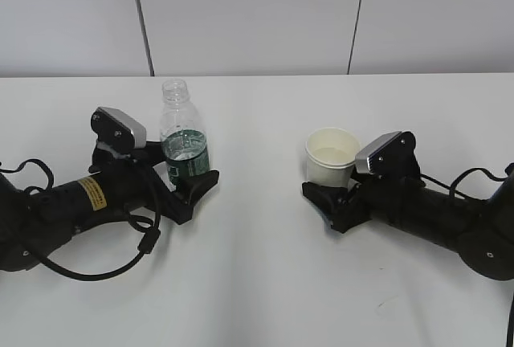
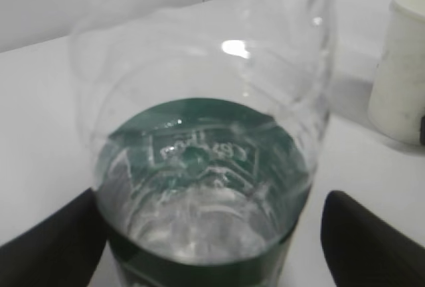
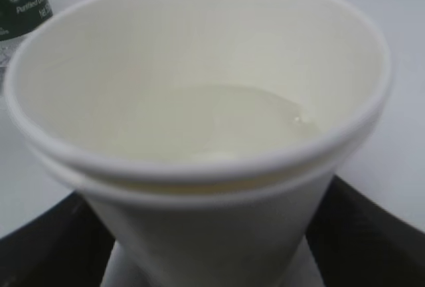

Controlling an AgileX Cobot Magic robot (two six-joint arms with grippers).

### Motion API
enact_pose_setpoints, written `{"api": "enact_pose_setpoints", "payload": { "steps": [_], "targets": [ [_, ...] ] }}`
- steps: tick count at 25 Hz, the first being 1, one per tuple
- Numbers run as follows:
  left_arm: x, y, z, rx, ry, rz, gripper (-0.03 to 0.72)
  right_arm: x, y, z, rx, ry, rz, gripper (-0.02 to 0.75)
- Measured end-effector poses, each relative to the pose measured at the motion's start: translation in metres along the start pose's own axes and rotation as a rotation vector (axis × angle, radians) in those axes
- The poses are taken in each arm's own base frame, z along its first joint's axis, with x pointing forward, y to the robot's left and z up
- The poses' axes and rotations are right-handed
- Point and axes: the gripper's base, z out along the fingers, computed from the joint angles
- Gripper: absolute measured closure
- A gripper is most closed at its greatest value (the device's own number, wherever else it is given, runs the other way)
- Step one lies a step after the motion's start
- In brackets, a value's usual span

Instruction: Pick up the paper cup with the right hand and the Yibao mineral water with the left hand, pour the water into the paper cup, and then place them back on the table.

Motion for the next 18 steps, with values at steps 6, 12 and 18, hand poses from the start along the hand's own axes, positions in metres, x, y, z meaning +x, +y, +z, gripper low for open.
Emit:
{"api": "enact_pose_setpoints", "payload": {
  "steps": [6, 12, 18],
  "targets": [
    [0.001, 0.000, -0.007, -0.006, 0.012, -0.008, 0.094, 0.007, 0.003, -0.007, 0.021, 0.032, 0.028, 0.077],
    [-0.004, 0.003, -0.027, -0.041, 0.025, -0.020, 0.095, 0.011, 0.012, -0.027, 0.054, 0.060, 0.080, 0.078],
    [-0.001, -0.008, -0.047, -0.060, 0.074, -0.048, 0.095, 0.020, 0.020, -0.049, 0.127, 0.087, 0.124, 0.078]
  ]
}}
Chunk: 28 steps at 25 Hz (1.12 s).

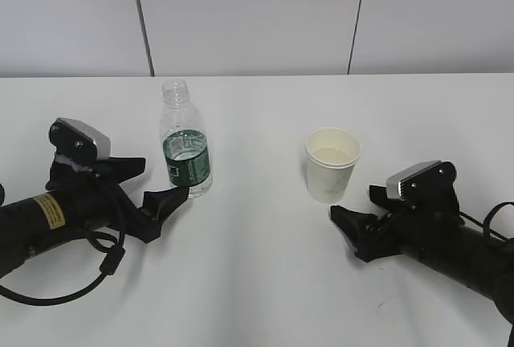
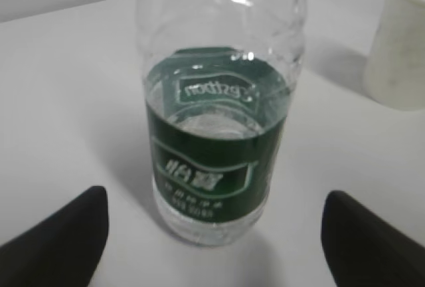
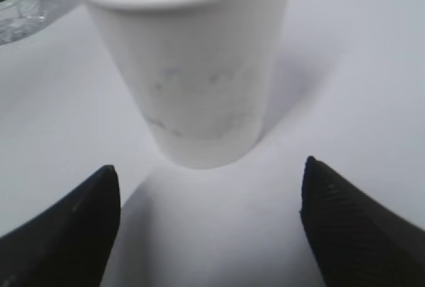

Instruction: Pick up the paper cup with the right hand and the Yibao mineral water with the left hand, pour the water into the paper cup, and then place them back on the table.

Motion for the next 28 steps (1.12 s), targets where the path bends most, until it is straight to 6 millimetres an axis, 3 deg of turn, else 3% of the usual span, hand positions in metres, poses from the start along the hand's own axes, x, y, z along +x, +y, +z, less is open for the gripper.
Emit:
{"api": "enact_pose_setpoints", "payload": {
  "steps": [4, 8, 13, 19, 22, 28],
  "targets": [
    [0.005, 0.011, -0.010, -0.106, 0.024, -0.033, 0.095, 0.003, -0.011, -0.011, 0.168, 0.003, 0.067, 0.079],
    [0.005, 0.034, -0.020, -0.245, 0.014, -0.075, 0.095, 0.005, -0.026, -0.018, 0.314, 0.004, 0.118, 0.083],
    [0.009, 0.063, -0.036, -0.395, 0.006, -0.126, 0.095, 0.007, -0.038, -0.023, 0.393, 0.000, 0.149, 0.090],
    [0.012, 0.073, -0.043, -0.461, 0.053, -0.126, 0.104, 0.005, -0.047, -0.028, 0.438, -0.007, 0.165, 0.092],
    [0.003, 0.073, -0.048, -0.468, 0.105, -0.121, 0.122, -0.004, -0.049, -0.034, 0.455, -0.005, 0.181, 0.094],
    [-0.036, 0.087, -0.055, -0.535, 0.274, -0.143, 0.130, -0.032, -0.050, -0.043, 0.462, 0.057, 0.209, 0.106]
  ]
}}
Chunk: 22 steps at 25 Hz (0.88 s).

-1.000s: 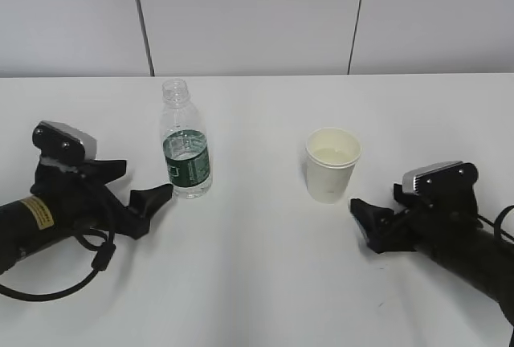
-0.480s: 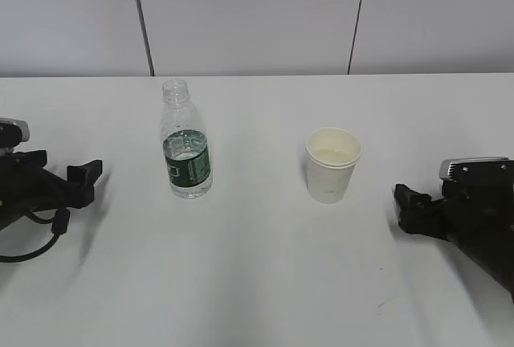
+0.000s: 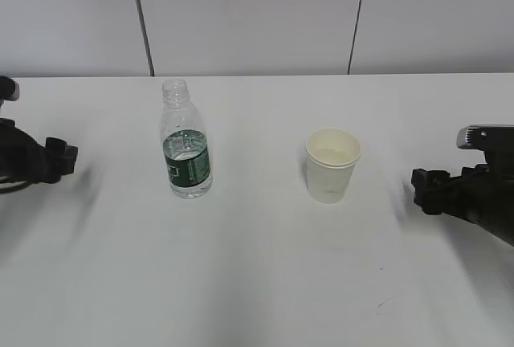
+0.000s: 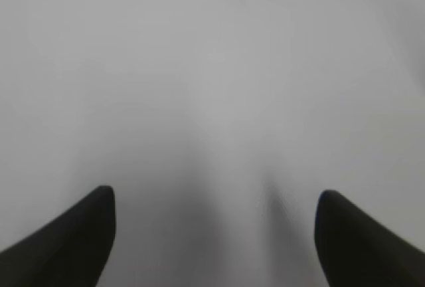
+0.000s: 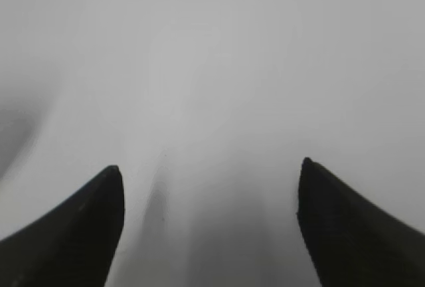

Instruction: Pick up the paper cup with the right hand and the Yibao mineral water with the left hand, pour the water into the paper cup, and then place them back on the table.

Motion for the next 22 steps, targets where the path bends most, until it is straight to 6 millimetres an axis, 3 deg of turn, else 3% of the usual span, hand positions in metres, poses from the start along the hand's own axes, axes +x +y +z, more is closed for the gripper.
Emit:
{"api": "enact_pose_setpoints", "payload": {
  "steps": [10, 15, 22],
  "targets": [
    [-0.067, 0.022, -0.018, -0.103, 0.385, -0.044, 0.132, -0.027, 0.002, -0.018, 0.017, 0.406, 0.033, 0.123],
    [-0.100, 0.028, -0.030, -0.130, 0.522, -0.065, 0.132, -0.061, 0.004, -0.021, 0.026, 0.621, 0.031, 0.135],
    [-0.121, 0.027, -0.051, -0.103, 0.692, -0.113, 0.134, -0.109, 0.006, -0.029, 0.022, 0.891, -0.003, 0.145]
  ]
}}
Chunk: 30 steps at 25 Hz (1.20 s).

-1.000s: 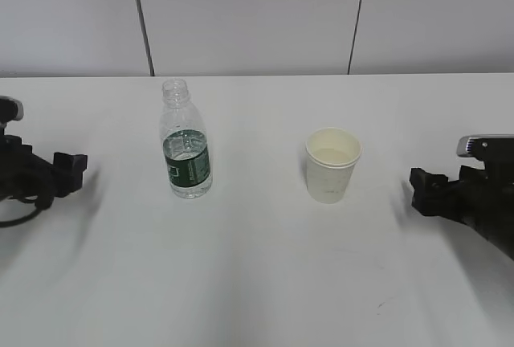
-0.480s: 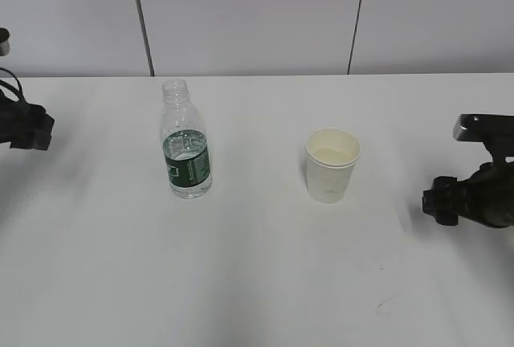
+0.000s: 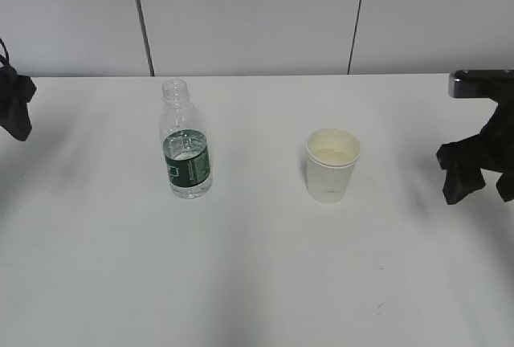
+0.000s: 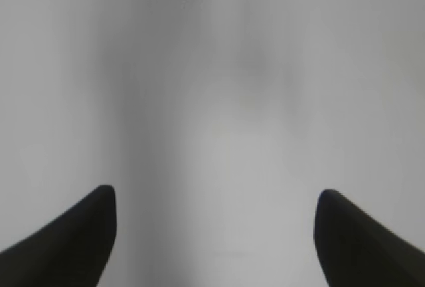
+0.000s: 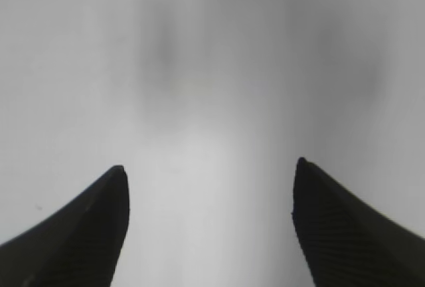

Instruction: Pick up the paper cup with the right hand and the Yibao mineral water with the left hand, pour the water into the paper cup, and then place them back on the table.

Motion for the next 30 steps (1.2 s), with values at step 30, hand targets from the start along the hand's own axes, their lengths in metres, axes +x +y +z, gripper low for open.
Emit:
{"api": "enact_pose_setpoints", "payload": {
  "steps": [30],
  "targets": [
    [0.093, -0.012, -0.054, 0.145, 0.174, -0.002, 0.140, 0.019, 0.004, -0.108, -0.042, 0.025, -0.107, 0.146]
  ]
}}
